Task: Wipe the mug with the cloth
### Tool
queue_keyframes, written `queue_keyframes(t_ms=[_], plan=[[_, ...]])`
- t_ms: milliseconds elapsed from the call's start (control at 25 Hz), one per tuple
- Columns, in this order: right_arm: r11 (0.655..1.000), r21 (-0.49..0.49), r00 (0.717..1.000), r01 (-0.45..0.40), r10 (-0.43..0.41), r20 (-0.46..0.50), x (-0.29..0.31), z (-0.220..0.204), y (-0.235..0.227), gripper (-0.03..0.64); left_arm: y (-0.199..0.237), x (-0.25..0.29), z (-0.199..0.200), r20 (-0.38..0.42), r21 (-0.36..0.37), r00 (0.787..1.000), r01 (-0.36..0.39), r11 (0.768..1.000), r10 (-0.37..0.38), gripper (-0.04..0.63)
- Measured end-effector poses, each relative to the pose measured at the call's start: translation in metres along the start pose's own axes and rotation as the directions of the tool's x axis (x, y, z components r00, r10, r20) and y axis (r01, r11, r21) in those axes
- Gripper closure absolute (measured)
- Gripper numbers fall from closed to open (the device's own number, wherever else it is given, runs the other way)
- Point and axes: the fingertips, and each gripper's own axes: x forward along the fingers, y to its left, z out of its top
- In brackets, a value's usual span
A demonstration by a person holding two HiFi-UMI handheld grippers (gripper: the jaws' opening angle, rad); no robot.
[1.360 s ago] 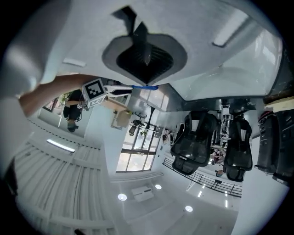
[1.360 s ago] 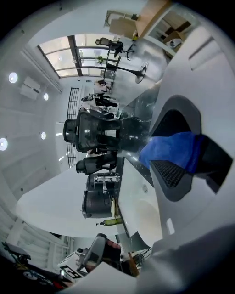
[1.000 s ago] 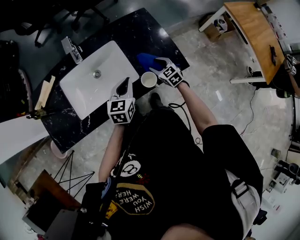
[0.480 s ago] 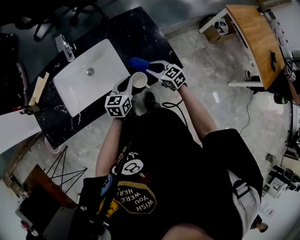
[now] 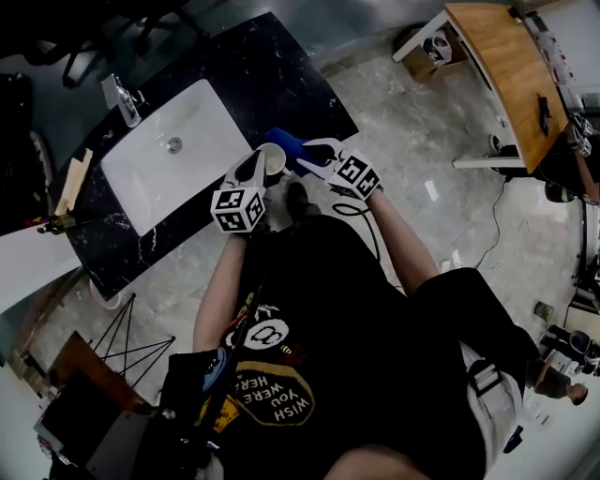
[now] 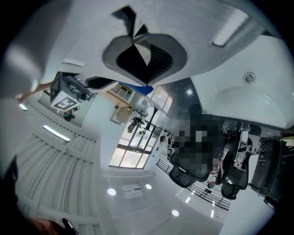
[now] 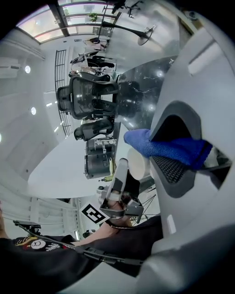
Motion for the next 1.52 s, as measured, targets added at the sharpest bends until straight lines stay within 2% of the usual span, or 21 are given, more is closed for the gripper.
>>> queue_keyframes(t_ms=[160,320,640,840,1120,1360,1520], plan=[[1.000,0.019,1.000,0.002,-0.002,-0.001,0.024,0.005,-0.014,0.520,0.001,0.001,0.000,-0.004,-0.001,1.000,-0.018,1.000,0.018,0.592],[0.999,-0.034,0.999,-0.041,0.040,-0.031,0.039,0.012,-0.023,0.522,0.001,0.001,0.000,-0.002,-0.003,0.999,-0.035,0.999,0.035,0.591],[0.994,-0.089,0.996,-0.068,0.062,-0.069,0.012,0.002,0.000,0.520,0.002,0.003,0.001,0.017,0.000,0.998,-0.067,0.998,0.067,0.591],[0.996,-0.083,0.999,-0.012,0.008,-0.049,-0.007,-0.002,0.008,0.520,-0.001,0.005,0.000,0.011,0.003,0.998,-0.068,0.998,0.068,0.591],[0.996,-0.030,0.996,0.081,-0.082,-0.029,0.015,0.000,-0.006,0.520,-0.004,0.005,-0.001,0.015,0.002,0.998,-0.067,0.998,0.067,0.591],[0.991,-0.124,0.995,0.043,-0.054,-0.088,0.035,-0.003,-0.020,0.522,-0.005,0.006,-0.001,0.017,0.005,0.997,-0.070,0.998,0.070,0.592],[0.989,-0.144,0.993,0.025,-0.041,-0.112,0.040,-0.011,-0.020,0.520,-0.003,0.007,-0.001,0.022,0.003,0.997,-0.070,0.998,0.070,0.591]])
